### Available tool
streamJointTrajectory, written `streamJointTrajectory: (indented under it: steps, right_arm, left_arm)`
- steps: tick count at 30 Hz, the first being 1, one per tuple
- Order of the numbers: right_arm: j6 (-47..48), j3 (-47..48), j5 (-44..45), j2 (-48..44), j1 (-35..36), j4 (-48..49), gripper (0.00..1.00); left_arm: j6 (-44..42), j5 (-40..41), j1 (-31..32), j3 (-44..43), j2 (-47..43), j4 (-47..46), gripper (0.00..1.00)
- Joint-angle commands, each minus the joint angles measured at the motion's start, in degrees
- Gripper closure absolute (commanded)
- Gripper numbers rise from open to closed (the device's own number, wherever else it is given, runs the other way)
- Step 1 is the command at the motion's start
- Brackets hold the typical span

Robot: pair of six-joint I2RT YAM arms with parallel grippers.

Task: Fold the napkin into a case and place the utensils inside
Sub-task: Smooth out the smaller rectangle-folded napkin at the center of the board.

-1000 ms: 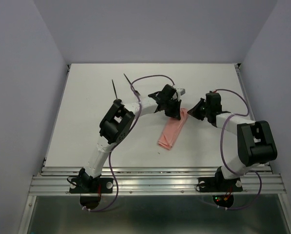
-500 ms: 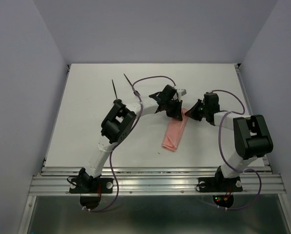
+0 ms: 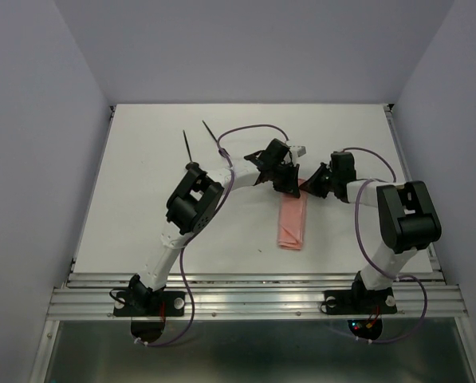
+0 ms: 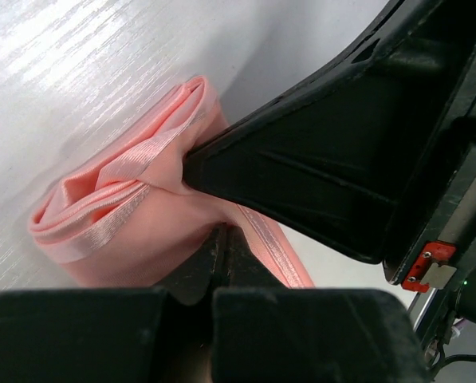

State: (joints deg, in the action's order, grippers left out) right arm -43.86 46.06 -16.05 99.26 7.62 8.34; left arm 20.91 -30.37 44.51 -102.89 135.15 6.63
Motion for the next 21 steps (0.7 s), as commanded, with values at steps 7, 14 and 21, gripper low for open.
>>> streamJointTrajectory:
  steps: [7, 14, 21]
  right_arm:
    - [0.61, 1.4, 7.7, 0.85, 0.82, -4.73, 0.99]
    - [0.52, 5.17, 6.92, -0.21, 0.82, -6.84, 0.99]
    - [1.32, 8.34, 8.75, -6.87, 0.82, -10.97, 0.9]
  left_arm:
    - [-4.9, 5.06, 0.75, -1.87, -5.77, 7.24, 0.85]
    - [-7.02, 10.06, 1.1, 0.76, -15.25, 12.69, 0.6]
    - [-4.91, 14.02, 1.28, 1.03, -17.56, 14.63, 0.63]
